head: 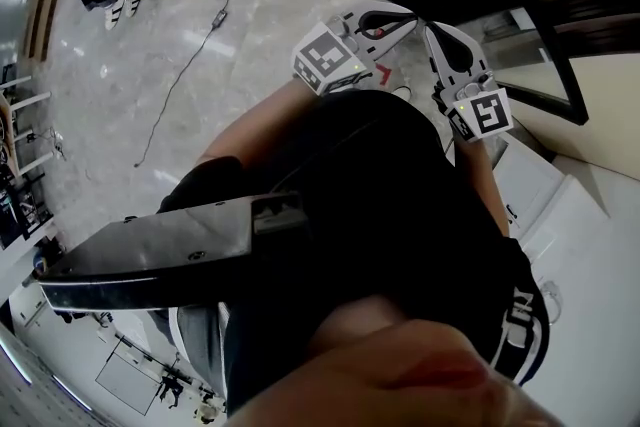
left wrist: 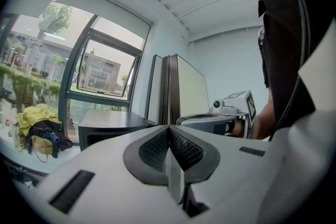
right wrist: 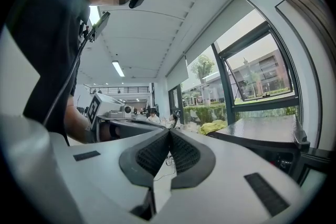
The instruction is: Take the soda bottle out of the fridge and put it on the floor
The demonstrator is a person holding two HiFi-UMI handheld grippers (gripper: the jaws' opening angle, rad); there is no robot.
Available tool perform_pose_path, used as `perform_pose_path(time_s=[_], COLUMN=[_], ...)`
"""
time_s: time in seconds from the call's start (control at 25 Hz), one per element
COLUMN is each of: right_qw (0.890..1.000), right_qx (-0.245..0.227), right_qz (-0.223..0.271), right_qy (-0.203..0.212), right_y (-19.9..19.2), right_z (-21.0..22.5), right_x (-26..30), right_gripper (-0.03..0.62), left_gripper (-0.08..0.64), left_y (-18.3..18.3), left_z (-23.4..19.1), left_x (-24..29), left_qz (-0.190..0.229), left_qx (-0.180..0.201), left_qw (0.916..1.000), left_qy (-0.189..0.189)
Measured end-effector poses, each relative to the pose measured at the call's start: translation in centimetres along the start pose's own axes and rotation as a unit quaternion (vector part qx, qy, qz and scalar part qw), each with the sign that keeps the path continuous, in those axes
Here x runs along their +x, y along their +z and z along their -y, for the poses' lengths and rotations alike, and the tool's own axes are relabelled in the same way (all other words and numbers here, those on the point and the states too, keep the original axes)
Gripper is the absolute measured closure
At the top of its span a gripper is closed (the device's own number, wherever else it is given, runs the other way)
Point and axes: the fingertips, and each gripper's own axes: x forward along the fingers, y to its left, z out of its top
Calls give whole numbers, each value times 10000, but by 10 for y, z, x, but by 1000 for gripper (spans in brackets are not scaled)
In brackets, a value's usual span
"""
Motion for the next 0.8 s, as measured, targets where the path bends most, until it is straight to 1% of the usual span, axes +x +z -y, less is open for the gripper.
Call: perform_pose_path(time_s=[0.24,0.48,0.8], right_qw=[9998,9998,9999], right_qx=[-45,52,55], right_qz=[-208,-169,-143], right_qy=[-15,-76,-17], right_y=[-9,-4,-5], right_z=[9,17,20], right_x=[-2,-3,-2], right_gripper=[580,580,580], left_gripper=[555,555,555], left_y=[-4,-3,-4], left_z=[-3,-6,-10], left_x=[5,8,11], left_qz=[-60,-76,-84], left_qx=[0,-6,-1], left_qw=[10000,10000,9999], left_qy=[21,41,64])
